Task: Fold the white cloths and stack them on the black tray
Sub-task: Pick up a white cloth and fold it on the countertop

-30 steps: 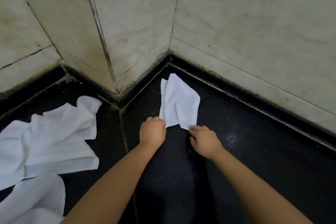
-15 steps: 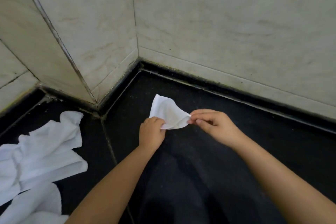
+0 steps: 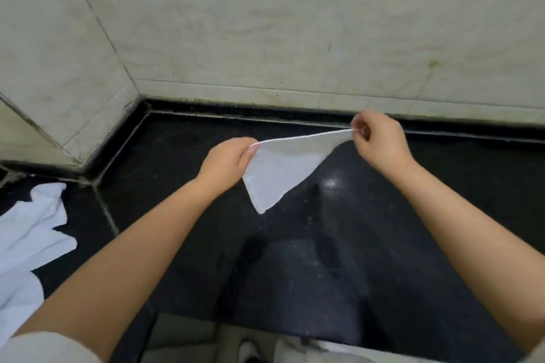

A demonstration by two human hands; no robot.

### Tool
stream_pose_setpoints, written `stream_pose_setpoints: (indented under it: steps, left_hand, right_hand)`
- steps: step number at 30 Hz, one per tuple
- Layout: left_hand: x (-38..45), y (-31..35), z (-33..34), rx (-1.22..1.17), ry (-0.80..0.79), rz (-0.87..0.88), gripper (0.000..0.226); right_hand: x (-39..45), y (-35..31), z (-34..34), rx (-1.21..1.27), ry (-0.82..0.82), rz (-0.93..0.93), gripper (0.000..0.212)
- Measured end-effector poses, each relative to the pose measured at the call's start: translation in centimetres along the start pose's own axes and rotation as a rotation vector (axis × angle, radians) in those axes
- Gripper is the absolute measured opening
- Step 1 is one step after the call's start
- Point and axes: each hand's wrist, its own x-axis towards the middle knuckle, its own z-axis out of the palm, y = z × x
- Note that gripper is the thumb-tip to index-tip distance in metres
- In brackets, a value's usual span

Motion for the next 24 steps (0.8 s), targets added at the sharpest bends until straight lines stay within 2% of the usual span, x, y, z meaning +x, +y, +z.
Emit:
stream_pose_setpoints:
  steps: [2,4,5,10,12,13,14,16,19,21,24]
  left_hand:
    - [-1.0,2.4,1.3,0.015,-0.082,0.018,0.044]
    - [-3.0,3.7,3.3,0.013,-0.281,0.011,0.035]
    - [-4.2,4.1,4.4,0.008,-0.394,0.015,0.035]
    - [-9.0,6.6,9.8,0.045,-0.993,-0.026,0.031]
    - [-9.8,7.3,11.6,0.049,-1.193,-0.043,0.026]
    - [-9.9,7.5,12.3,0.043,-1.261,-0.054,0.023]
    - [-9.8,7.5,12.8,0.030,-1.303,-0.076,0.021]
    - [-9.2,7.4,13.4,-0.003,-1.278,-0.147,0.021]
    - [-8.0,7.0,14.1,-0.013,-1.053,-0.233,0.025]
    - [-7.4,6.9,14.7,0.105,-0.929,-0.196,0.024]
    - [-7.0,6.8,16.3,0.239,-0.815,-0.127,0.026]
  right_hand:
    - [-3.1,2.8,-2.3,-0.094,-0.045,-0.132,0.025]
    - [-6.9,5.8,-3.6,-0.151,-0.221,-0.243,0.029]
    - [-8.9,7.1,-4.0,-0.149,-0.347,-0.241,0.024]
    - [-16.9,11.1,-3.9,-0.048,-1.025,-0.045,0.012]
    - [-18.4,12.2,-3.1,-0.021,-1.206,0.045,0.012]
    - [-18.8,12.7,-2.7,-0.004,-1.248,0.095,0.013]
    - [-18.9,13.0,-2.4,0.014,-1.260,0.146,0.013]
    - [-18.9,13.4,-1.8,0.022,-1.198,0.208,0.013]
    - [-18.5,14.2,-0.3,-0.028,-0.957,0.275,0.016]
    - [-18.6,14.5,0.8,-0.099,-0.826,0.328,0.019]
    - [-19.2,14.9,2.3,-0.162,-0.728,0.381,0.026]
